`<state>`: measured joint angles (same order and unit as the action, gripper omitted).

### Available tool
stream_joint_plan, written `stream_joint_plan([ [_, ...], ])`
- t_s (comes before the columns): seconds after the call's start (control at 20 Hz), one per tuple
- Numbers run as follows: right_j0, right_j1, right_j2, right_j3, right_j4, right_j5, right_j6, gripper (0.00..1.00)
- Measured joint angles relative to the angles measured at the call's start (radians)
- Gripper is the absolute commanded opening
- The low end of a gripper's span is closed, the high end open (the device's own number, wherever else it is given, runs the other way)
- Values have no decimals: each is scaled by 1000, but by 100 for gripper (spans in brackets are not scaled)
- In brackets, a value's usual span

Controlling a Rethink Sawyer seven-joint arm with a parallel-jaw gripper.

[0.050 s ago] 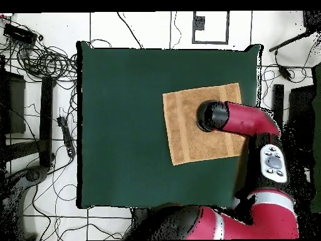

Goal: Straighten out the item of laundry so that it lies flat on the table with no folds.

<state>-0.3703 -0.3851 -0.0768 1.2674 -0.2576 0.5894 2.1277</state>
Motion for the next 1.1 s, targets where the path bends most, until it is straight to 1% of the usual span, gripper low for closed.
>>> stream_joint_plan([
  [0.25,-123,-20,6,-12,-23,0,0,100],
  [0.4,-154,-23,6,-21,-56,0,0,100],
  [0.55,-163,-22,6,-26,-88,0,0,100],
  [0.75,-162,-22,7,-28,-110,0,0,100],
  [1.1,-161,-19,8,-28,-123,0,0,100],
])
